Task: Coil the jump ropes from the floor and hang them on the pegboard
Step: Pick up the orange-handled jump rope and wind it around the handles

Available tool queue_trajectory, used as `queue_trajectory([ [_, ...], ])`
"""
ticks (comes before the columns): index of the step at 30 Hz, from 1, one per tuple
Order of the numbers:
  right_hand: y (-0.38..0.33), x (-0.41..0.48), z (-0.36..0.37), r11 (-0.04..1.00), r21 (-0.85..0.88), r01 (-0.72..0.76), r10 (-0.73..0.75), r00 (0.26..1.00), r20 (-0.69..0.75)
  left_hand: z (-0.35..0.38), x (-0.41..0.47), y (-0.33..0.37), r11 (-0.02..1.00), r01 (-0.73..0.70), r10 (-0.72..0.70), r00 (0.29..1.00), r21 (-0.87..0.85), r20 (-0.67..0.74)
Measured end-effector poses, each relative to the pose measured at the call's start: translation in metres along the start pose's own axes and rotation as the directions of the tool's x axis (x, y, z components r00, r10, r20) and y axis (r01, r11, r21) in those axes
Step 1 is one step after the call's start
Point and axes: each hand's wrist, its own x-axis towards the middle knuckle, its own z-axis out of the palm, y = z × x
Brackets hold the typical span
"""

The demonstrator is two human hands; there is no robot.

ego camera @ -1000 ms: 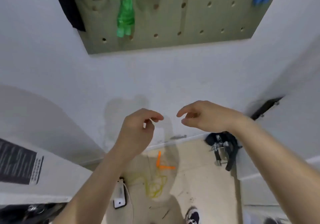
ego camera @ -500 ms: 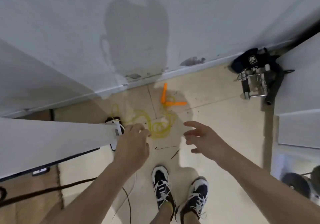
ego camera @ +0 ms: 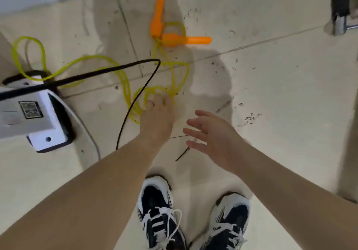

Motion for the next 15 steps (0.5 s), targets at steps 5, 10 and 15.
queue_trajectory([
  [5,-0.014,-0.011,-0.001,0.992,0.12,-0.042,0.045,0.999,-0.022,-0.03,-0.008,0.004,0.847,0.202,-0.047,0.95,-0.491,0.309],
  [10,-0.038,-0.076,0.003,0.977,0.157,-0.143,0.123,0.983,0.133,-0.135,-0.08,0.027,0.188,0.481,0.154,0.846,-0.856,0.51],
  [15,-0.099,-0.195,0.011,0.924,0.383,0.017,-0.075,0.988,0.137,-0.268,-0.163,0.033,-0.223,0.393,0.177,0.916,-0.892,0.36],
])
